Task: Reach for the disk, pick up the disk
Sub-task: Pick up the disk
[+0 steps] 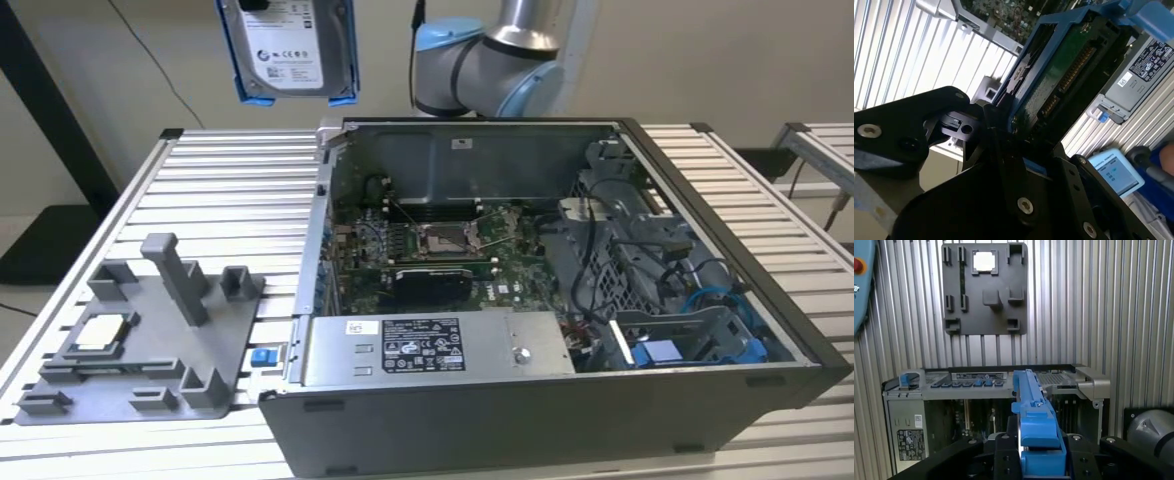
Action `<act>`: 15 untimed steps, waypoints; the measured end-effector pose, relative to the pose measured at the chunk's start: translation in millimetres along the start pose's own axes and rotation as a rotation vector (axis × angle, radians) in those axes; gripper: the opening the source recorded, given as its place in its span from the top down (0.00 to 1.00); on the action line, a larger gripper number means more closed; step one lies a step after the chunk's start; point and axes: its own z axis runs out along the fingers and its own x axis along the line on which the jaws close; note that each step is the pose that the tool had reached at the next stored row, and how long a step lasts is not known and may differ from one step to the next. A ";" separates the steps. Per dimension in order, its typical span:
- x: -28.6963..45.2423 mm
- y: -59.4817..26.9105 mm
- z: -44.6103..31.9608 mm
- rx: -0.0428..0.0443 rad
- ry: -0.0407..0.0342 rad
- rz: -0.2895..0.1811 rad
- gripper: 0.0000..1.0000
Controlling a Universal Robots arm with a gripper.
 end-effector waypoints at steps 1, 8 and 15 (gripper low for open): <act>-0.1 -2.5 0.2 0.0000 0.0000 0.000 1.00; -0.9 -17.6 1.4 0.0000 0.0000 0.000 1.00; -1.7 -32.2 2.5 0.0000 0.0000 0.000 1.00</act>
